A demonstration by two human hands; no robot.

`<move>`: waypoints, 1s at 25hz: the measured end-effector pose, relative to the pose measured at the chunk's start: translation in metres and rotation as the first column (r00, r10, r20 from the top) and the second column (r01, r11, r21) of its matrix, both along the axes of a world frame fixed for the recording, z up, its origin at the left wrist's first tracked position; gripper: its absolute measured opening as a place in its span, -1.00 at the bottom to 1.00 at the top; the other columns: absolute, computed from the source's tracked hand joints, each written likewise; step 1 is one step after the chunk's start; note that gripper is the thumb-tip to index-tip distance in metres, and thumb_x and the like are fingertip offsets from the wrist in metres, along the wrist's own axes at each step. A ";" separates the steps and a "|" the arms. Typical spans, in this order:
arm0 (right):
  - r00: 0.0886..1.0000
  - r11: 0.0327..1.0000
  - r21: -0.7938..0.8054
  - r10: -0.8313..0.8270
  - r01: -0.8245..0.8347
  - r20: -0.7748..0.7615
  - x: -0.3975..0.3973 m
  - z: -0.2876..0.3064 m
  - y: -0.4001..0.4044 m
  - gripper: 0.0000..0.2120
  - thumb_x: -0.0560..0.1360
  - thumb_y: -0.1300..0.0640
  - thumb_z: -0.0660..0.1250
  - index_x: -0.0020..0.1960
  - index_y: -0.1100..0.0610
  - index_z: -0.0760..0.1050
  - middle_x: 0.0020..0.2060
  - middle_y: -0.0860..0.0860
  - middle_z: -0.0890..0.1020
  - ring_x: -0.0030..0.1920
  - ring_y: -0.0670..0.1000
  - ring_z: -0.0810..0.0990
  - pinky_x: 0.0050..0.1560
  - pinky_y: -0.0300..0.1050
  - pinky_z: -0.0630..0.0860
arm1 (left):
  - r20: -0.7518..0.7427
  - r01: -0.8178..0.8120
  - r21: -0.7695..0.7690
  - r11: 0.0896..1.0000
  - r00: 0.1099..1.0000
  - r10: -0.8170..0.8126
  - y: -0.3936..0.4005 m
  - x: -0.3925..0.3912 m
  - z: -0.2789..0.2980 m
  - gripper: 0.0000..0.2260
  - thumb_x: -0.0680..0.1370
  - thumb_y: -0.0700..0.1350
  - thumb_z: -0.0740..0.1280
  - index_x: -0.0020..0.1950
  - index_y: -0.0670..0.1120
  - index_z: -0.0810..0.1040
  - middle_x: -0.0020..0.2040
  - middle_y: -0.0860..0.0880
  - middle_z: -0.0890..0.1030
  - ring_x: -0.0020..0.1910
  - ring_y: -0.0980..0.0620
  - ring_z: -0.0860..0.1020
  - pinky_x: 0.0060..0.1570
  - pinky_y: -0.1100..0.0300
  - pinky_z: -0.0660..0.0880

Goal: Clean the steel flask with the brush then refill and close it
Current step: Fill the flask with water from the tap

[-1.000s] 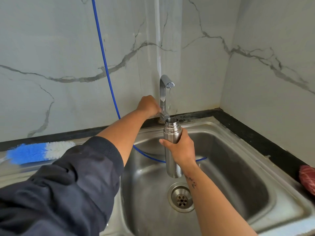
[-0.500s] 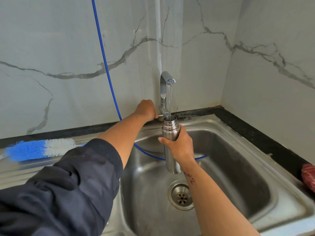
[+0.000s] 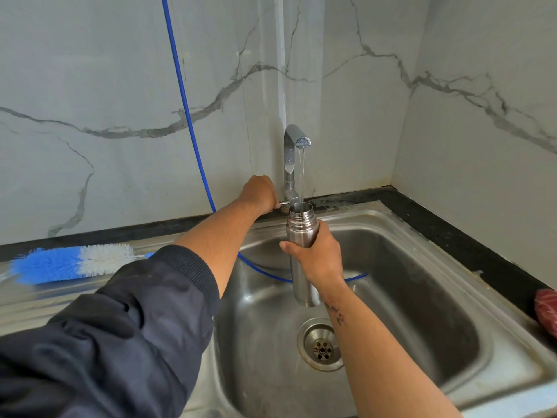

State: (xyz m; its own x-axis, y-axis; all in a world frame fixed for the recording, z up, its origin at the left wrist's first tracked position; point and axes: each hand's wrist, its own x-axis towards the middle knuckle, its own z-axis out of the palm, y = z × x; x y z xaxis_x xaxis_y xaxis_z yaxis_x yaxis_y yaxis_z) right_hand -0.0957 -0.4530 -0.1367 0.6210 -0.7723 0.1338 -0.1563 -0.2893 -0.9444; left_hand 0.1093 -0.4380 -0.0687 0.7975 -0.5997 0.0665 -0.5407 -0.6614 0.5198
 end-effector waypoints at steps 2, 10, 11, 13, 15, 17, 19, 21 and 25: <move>1.000 1.000 0.005 0.000 0.000 0.001 0.001 0.000 0.000 -0.38 0.33 -0.01 0.65 0.29 -0.03 0.44 0.08 -0.14 0.63 0.07 -0.08 0.61 0.17 -0.02 0.59 | -0.010 0.000 0.002 1.000 1.000 0.000 0.001 -0.001 0.000 -0.71 0.41 -0.18 0.62 0.06 -0.27 0.70 0.01 -0.21 0.72 0.04 -0.14 0.70 0.17 -0.01 0.63; 1.000 1.000 0.015 0.003 -0.003 -0.002 0.000 0.001 0.001 -0.34 0.34 0.00 0.65 0.34 -0.03 0.42 0.11 -0.13 0.63 0.10 -0.07 0.61 0.20 0.00 0.59 | -0.052 -0.011 0.017 1.000 0.999 0.012 0.001 -0.002 0.001 -0.73 0.44 -0.18 0.60 0.06 -0.27 0.68 -0.03 -0.22 0.72 -0.01 -0.15 0.71 0.13 -0.04 0.65; 1.000 1.000 0.015 0.004 -0.003 -0.002 0.000 0.001 0.001 -0.34 0.34 0.00 0.65 0.34 -0.02 0.42 0.11 -0.13 0.62 0.10 -0.07 0.61 0.20 0.00 0.59 | -0.045 -0.009 0.022 1.000 0.999 0.010 0.002 -0.002 0.001 -0.73 0.45 -0.18 0.60 0.06 -0.27 0.68 -0.02 -0.22 0.72 0.00 -0.15 0.71 0.13 -0.04 0.64; 1.000 1.000 0.015 0.005 -0.005 -0.001 0.000 0.001 0.001 -0.35 0.34 0.01 0.65 0.33 -0.03 0.43 0.10 -0.14 0.63 0.08 -0.08 0.61 0.18 -0.02 0.59 | -0.038 -0.002 0.033 0.999 0.999 0.004 0.002 -0.003 0.000 -0.75 0.47 -0.19 0.58 0.07 -0.27 0.68 -0.02 -0.22 0.72 0.00 -0.15 0.71 0.14 -0.05 0.64; 1.000 1.000 0.012 0.004 -0.004 -0.002 -0.001 0.001 0.001 -0.38 0.34 0.01 0.65 0.30 -0.04 0.43 0.09 -0.14 0.63 0.07 -0.09 0.61 0.16 -0.03 0.59 | -0.050 0.010 0.049 0.999 0.999 -0.007 0.000 -0.004 0.000 -0.77 0.48 -0.23 0.56 0.06 -0.30 0.68 -0.01 -0.26 0.72 0.01 -0.18 0.71 0.13 -0.08 0.65; 1.000 1.000 0.008 0.003 -0.003 -0.004 -0.001 0.001 0.001 -0.40 0.34 0.00 0.65 0.28 -0.04 0.43 0.08 -0.14 0.63 0.06 -0.09 0.61 0.16 -0.02 0.60 | -0.051 0.023 0.079 0.997 0.998 -0.019 -0.002 -0.005 0.000 -0.78 0.49 -0.27 0.53 0.08 -0.34 0.66 0.03 -0.31 0.70 0.05 -0.24 0.70 0.15 -0.12 0.63; 1.000 1.000 0.005 0.006 -0.006 -0.001 -0.001 0.001 0.001 -0.40 0.34 0.01 0.65 0.27 -0.04 0.44 0.08 -0.15 0.62 0.05 -0.09 0.61 0.16 -0.02 0.60 | -0.022 0.047 0.108 0.993 0.999 -0.044 -0.003 -0.007 0.002 -0.79 0.50 -0.29 0.52 0.08 -0.35 0.65 0.04 -0.32 0.70 0.06 -0.26 0.69 0.16 -0.12 0.63; 1.000 1.000 0.009 0.008 -0.008 0.003 -0.001 0.001 0.001 -0.38 0.34 0.01 0.65 0.30 -0.03 0.44 0.08 -0.14 0.63 0.06 -0.09 0.62 0.16 -0.03 0.60 | 0.026 0.068 0.122 0.990 0.997 -0.072 0.000 -0.010 0.005 -0.81 0.51 -0.28 0.51 0.07 -0.34 0.65 0.02 -0.30 0.69 0.04 -0.24 0.69 0.14 -0.10 0.63; 1.000 1.000 0.016 0.006 -0.006 0.010 -0.002 0.002 0.001 -0.38 0.34 0.01 0.65 0.31 -0.03 0.44 0.08 -0.14 0.63 0.06 -0.09 0.62 0.16 -0.03 0.60 | 0.135 0.084 0.157 0.984 0.985 -0.106 0.003 -0.009 0.010 -0.86 0.54 -0.25 0.48 0.06 -0.29 0.64 0.04 -0.22 0.67 0.03 -0.15 0.67 0.10 0.05 0.61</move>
State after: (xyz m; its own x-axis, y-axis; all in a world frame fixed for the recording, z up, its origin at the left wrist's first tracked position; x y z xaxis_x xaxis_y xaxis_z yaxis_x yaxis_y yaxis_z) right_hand -0.0973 -0.4522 -0.1350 0.6242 -0.7708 0.1276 -0.1452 -0.2750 -0.9504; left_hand 0.0999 -0.4350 -0.0591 0.7254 -0.6839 0.0784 -0.6659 -0.6683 0.3316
